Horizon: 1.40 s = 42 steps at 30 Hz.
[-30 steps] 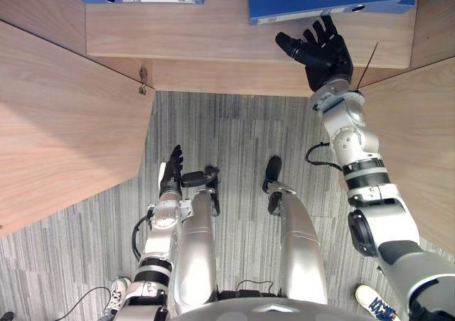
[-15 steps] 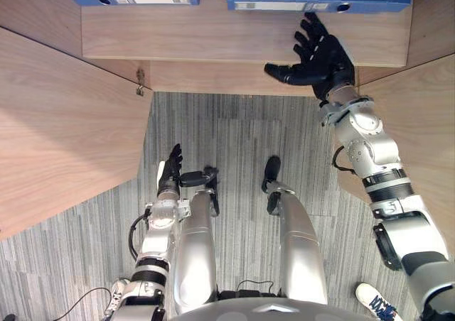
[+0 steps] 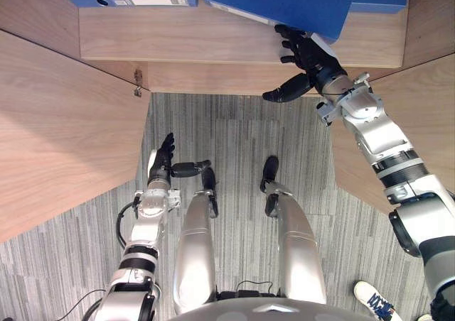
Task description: Walk over to the cabinet, pick up the folder, carry it to the office cabinet, place the folder inside the office cabinet, then close the office cabinet door
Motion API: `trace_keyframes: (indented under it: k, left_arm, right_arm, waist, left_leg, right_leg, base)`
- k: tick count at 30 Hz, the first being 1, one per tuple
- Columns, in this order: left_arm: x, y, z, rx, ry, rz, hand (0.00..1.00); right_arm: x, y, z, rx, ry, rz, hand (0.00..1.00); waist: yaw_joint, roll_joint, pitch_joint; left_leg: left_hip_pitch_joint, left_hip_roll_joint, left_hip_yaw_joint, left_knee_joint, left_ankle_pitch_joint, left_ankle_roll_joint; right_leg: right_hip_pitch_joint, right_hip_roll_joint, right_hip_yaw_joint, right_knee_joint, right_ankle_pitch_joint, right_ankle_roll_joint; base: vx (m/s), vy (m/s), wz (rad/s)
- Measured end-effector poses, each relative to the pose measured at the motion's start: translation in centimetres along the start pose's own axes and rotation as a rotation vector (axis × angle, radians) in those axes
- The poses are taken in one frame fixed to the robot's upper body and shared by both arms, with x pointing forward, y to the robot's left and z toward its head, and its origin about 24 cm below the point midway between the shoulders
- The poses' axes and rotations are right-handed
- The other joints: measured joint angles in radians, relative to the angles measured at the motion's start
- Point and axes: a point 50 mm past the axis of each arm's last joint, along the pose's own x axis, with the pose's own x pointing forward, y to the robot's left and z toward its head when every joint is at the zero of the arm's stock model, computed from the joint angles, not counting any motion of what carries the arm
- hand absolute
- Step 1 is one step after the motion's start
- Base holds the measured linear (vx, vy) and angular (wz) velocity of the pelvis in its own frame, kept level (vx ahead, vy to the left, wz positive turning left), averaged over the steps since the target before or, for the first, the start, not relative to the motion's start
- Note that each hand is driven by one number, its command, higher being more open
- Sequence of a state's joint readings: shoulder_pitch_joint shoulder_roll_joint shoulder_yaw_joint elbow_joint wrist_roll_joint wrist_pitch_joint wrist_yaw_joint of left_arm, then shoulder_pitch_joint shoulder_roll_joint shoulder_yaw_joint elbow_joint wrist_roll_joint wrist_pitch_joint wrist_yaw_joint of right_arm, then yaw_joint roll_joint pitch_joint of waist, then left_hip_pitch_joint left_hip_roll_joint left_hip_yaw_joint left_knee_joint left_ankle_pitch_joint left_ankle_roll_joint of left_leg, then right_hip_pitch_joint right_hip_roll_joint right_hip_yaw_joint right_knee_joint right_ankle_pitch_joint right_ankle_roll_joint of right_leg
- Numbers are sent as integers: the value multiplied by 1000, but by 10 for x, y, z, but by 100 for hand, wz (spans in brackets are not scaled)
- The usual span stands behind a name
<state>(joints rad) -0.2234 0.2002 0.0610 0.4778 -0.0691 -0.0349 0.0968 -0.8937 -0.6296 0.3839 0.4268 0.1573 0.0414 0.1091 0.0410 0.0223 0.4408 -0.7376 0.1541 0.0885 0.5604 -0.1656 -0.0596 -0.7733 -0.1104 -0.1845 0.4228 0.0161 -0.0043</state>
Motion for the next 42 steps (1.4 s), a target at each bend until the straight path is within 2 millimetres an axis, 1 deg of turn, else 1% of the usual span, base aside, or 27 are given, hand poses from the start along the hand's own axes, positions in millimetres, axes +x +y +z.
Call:
trace_keyframes:
  k: [2,3,5,7,8,10,14,16,17,22,26,29,32,37,39,42]
  left_arm:
    - [0,1,0,-1,2,5,100]
    - [0,0,-1,-3,3,7,100]
    - [-1,-1,-2,-9,6,10,100]
    - [-3,-4,-5,-20,15,22,100]
    - [-3,-5,-5,-22,16,25,100]
    - [-4,-12,-7,-33,20,44,100]
    - [-6,-22,-8,-35,24,42,100]
    - [-7,-27,-8,-53,28,45,100]
    - [-8,-30,-9,-67,32,47,100]
    - [-10,-32,-12,-50,39,59,100]
    - [-11,-31,-13,-40,43,68,100]
    - [-11,-31,-14,-40,46,75,100]
    - [-12,-32,-15,-43,49,77,100]
    - [-13,-30,-18,-46,63,96,100]
    - [-13,-27,-19,-58,68,116,100]
    - [-12,-25,-21,-59,76,129,100]
  right_arm:
    - [-1,0,2,-63,-5,-23,100]
    - [-4,0,3,-91,-19,-52,100]
    - [-13,0,6,-88,-55,-110,100]
    - [-28,4,11,-77,-114,-229,100]
    - [-31,5,12,-72,-125,-259,100]
    - [-38,7,17,-76,-156,-379,100]
    - [-47,15,23,-103,-192,-468,100]
    - [-49,20,25,-113,-201,-472,100]
    - [-49,26,23,-131,-196,-468,0]
    - [-51,35,19,-165,-176,-453,0]
    - [-49,45,22,-177,-189,-430,0]
    - [-48,47,23,-188,-188,-439,0]
    - [-48,45,20,-190,-178,-458,0]
    - [-40,45,10,-199,-128,-453,0]
    - [-33,40,13,-206,-130,-460,0]
    - [-22,27,25,-228,-159,-489,0]
  waist:
    - [1,0,0]
    - [4,0,0]
    - [7,0,0]
    - [3,0,0]
    - [3,0,0]
    - [0,0,0]
    - [-1,-1,0]
    - [-1,-1,0]
    - [0,-1,0]
    - [4,-1,0]
    - [6,-1,1]
    - [7,-1,1]
    - [7,-2,1]
    - [8,-2,1]
    - [8,-2,1]
    - [10,-2,1]
  left_leg:
    - [0,0,0,0,0,0]
    - [0,0,0,-1,0,0]
    - [0,0,0,-3,0,0]
    - [0,-2,2,-6,0,0]
    - [0,-2,2,-5,0,0]
    - [1,-2,2,-3,0,0]
    - [3,0,4,6,-4,3]
    - [1,2,8,16,-10,5]
    - [-4,4,11,27,-16,6]
    - [-12,4,11,40,-21,9]
    - [-14,3,14,43,-22,9]
    - [-25,3,11,51,-23,8]
    - [-52,-2,7,66,-24,9]
    - [-87,-4,-3,81,-24,9]
    - [-104,-4,-6,89,-24,9]
    - [-128,-9,-9,99,-23,12]
  right_leg:
    - [0,0,0,-3,0,0]
    - [0,1,0,-5,1,1]
    - [0,1,-1,-8,1,1]
    - [0,0,1,-10,1,2]
    - [0,0,1,-10,1,2]
    - [0,0,2,-8,1,2]
    - [-1,1,5,1,-2,2]
    - [-3,1,10,10,-5,2]
    - [-9,1,13,18,-10,6]
    - [-16,1,15,29,-8,4]
    - [-26,-2,19,44,-14,3]
    - [-37,-3,18,56,-18,1]
    - [-66,-11,17,79,-24,1]
    - [-92,-15,10,89,-24,1]
    - [-106,-17,9,95,-24,1]
    - [-130,-23,8,110,-24,0]
  base:
    - [0,0,0]
    - [0,0,0]
    - [0,0,0]
    - [0,0,0]
    - [0,0,0]
    - [0,0,0]
    - [-26,1,-2]
    - [-53,8,-7]
    - [-34,12,-6]
    - [-6,3,-1]
    - [0,0,0]
    - [-25,-5,2]
    - [-39,0,6]
    - [-27,9,4]
    - [-19,7,3]
    - [-31,6,5]
